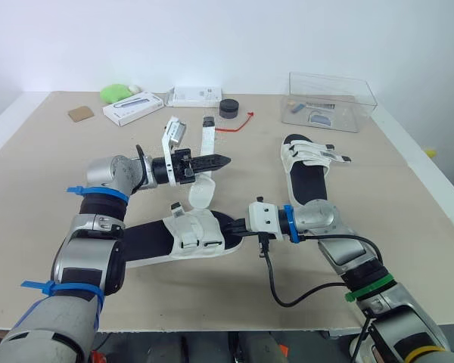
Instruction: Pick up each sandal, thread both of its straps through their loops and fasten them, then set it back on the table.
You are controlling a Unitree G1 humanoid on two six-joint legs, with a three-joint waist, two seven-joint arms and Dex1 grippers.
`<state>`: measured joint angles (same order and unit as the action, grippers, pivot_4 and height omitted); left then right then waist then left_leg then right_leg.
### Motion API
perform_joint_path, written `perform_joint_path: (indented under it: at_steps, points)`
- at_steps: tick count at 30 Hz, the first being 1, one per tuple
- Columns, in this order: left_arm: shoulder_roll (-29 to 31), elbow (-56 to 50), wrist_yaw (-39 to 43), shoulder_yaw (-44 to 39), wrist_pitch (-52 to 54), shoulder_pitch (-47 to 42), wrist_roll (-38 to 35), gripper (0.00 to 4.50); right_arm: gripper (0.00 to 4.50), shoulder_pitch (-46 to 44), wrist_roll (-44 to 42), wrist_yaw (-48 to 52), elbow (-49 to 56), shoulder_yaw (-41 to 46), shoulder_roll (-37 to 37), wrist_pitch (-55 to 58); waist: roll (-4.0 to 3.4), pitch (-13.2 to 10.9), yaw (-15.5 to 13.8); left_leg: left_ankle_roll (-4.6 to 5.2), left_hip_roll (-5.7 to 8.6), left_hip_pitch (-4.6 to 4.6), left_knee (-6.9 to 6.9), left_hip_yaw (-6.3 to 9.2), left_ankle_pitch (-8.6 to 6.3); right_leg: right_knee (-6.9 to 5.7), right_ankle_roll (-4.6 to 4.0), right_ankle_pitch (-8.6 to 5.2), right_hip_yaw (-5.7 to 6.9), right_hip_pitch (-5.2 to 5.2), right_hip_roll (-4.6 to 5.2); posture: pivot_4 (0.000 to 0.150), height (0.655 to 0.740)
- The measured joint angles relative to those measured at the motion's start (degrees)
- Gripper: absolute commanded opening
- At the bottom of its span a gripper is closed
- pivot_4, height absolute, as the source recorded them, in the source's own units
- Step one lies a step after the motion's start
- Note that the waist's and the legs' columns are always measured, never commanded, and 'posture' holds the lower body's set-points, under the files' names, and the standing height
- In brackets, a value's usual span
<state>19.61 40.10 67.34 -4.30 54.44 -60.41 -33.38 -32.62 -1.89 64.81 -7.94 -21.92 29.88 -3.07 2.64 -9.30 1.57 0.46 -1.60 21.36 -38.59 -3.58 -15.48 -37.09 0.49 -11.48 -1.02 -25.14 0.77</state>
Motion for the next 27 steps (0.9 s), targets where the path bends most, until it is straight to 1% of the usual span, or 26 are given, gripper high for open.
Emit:
perform_joint_path:
  at_steps: [4, 5, 6, 7, 10, 11, 14, 16, 17, 20, 21, 22, 25, 26, 27]
  points:
    - [0.3, -2.7, -1.0, 2.7, -8.5, 1.2, 4.8, 0.04, 0.0, 0.1, 0.0, 0.0, 0.3, 0.0, 0.0, 0.0, 0.0, 0.0, 0.0, -0.01, 0.0, 0.0, 0.01, -0.01, 0.0, 0.0, 0.0, 0.0, -0.05, 0.0, 0.02, 0.15, 0.74]
    - [0.4, -4.4, -1.1, 3.4, -10.5, 2.1, 5.7, 0.04, 0.0, 0.1, 0.0, 0.0, 0.4, 0.0, 0.1, 0.0, 0.0, 0.0, 0.0, -0.01, -0.02, 0.0, 0.01, -0.02, -0.01, 0.0, -0.02, 0.01, -0.08, 0.0, 0.03, 0.15, 0.74]
    - [0.6, -7.8, -1.1, 4.6, -13.5, 3.9, 7.1, 0.04, 0.0, 0.2, 0.0, 0.0, 0.5, 0.1, 0.2, 0.0, 0.0, 0.0, 0.0, -0.02, -0.02, 0.0, 0.01, -0.01, -0.01, 0.0, -0.27, 0.15, -0.09, 0.0, 0.05, 0.15, 0.74]
    - [0.8, -8.6, -1.0, 5.1, -14.4, 4.4, 7.5, 0.04, 0.0, 0.2, 0.0, 0.1, 0.5, 0.0, 0.2, 0.0, 0.0, 0.0, 0.0, -0.02, -0.02, 0.01, 0.01, -0.01, -0.01, 0.0, -0.27, 0.15, -0.09, 0.0, 0.05, 0.15, 0.74]
    - [4.8, -19.1, -0.5, 13.3, -29.8, 10.4, 17.2, 0.04, 0.0, 0.4, 0.0, 0.1, 0.6, 0.0, 0.5, 0.0, -0.04, 0.0, -0.1, -0.07, 0.0, -0.03, 0.05, -0.05, -0.04, 0.0, -0.32, 0.15, -0.17, 0.01, 0.08, 0.15, 0.74]
    - [5.5, -20.9, -0.5, 14.9, -33.4, 11.7, 19.3, 0.04, 0.0, 0.4, 0.1, 0.2, 0.7, 0.0, 0.7, 0.0, -0.04, 0.0, -0.2, -0.07, -0.01, -0.02, 0.04, -0.05, -0.04, 0.01, -0.32, 0.15, -0.17, 0.01, 0.08, 0.15, 0.74]
    - [8.6, -28.4, -0.5, 19.5, -49.8, 16.3, 26.8, 0.04, 0.0, 0.4, 0.1, 0.2, 0.8, 0.0, 0.7, 0.0, -0.04, 0.0, -0.2, -0.07, 0.0, -0.01, 0.04, -0.11, -0.04, 0.01, -0.33, 0.16, -0.21, -0.01, 0.13, 0.15, 0.74]
    - [10.5, -31.3, -0.5, 21.2, -60.5, 17.0, 30.7, 0.04, 0.0, 0.3, 0.1, 0.1, 0.7, 0.0, 0.7, 0.0, -0.04, 0.0, -0.3, -0.04, 0.01, -0.01, 0.02, -0.12, -0.03, 0.02, -0.33, 0.2, -0.2, 0.0, 0.15, 0.15, 0.74]
    - [10.7, -31.5, -0.5, 21.3, -61.3, 17.0, 31.0, 0.04, 0.0, 0.3, 0.1, 0.0, 0.7, 0.0, 0.7, 0.0, -0.04, 0.0, -0.3, -0.02, 0.02, -0.02, 0.02, -0.13, -0.02, 0.02, -0.31, 0.21, -0.2, 0.01, 0.15, 0.15, 0.74]
    - [13.8, -31.3, -1.0, 22.1, -74.7, 17.1, 35.7, 0.04, 0.0, 0.2, 0.1, 0.0, 0.3, 0.0, 0.6, 0.0, -0.04, 0.0, -0.3, 0.01, 0.01, -0.06, 0.02, -0.13, -0.01, 0.02, -0.18, 0.14, -0.17, 0.03, 0.11, 0.15, 0.74]
    - [14.1, -31.2, -1.1, 22.1, -76.0, 17.1, 36.1, 0.04, 0.0, 0.2, 0.1, 0.0, 0.3, 0.0, 0.6, 0.0, -0.04, 0.0, -0.3, 0.01, 0.0, -0.05, 0.02, -0.13, -0.01, 0.02, -0.18, 0.14, -0.16, 0.03, 0.11, 0.15, 0.74]
    - [15.4, -29.6, -2.6, 22.2, -83.3, 17.0, 38.3, 0.04, 0.0, 0.1, 0.2, 0.0, 0.1, -0.2, 0.5, -0.1, -0.04, 0.0, -0.3, 0.01, -0.01, -0.06, 0.02, -0.15, -0.01, 0.03, -0.19, 0.15, -0.17, 0.02, 0.1, 0.15, 0.74]
    - [16.2, -27.4, -4.7, 22.1, -91.0, 16.6, 40.8, 0.04, 0.0, 0.1, 0.2, 0.2, -0.1, -0.2, 0.5, -0.3, -0.03, 0.0, -0.3, 0.02, -0.02, -0.06, 0.02, -0.14, -0.01, 0.03, -0.21, 0.16, -0.16, 0.03, 0.11, 0.15, 0.74]
    - [16.4, -25.0, -7.2, 22.1, -97.9, 15.3, 43.4, 0.04, 0.0, 0.0, 0.2, 0.2, -0.2, -0.2, 0.4, -0.5, -0.03, 0.0, -0.3, 0.02, -0.02, -0.06, 0.02, -0.18, -0.01, 0.03, -0.18, 0.17, -0.13, 0.02, 0.11, 0.15, 0.74]
    - [16.6, -24.4, -8.1, 22.1, -99.9, 14.7, 44.3, 0.04, 0.0, 0.0, 0.2, 0.2, -0.3, -0.2, 0.4, -0.6, -0.03, 0.0, -0.3, 0.02, -0.02, -0.06, 0.02, -0.2, -0.01, 0.03, -0.17, 0.18, -0.13, 0.03, 0.11, 0.15, 0.74]
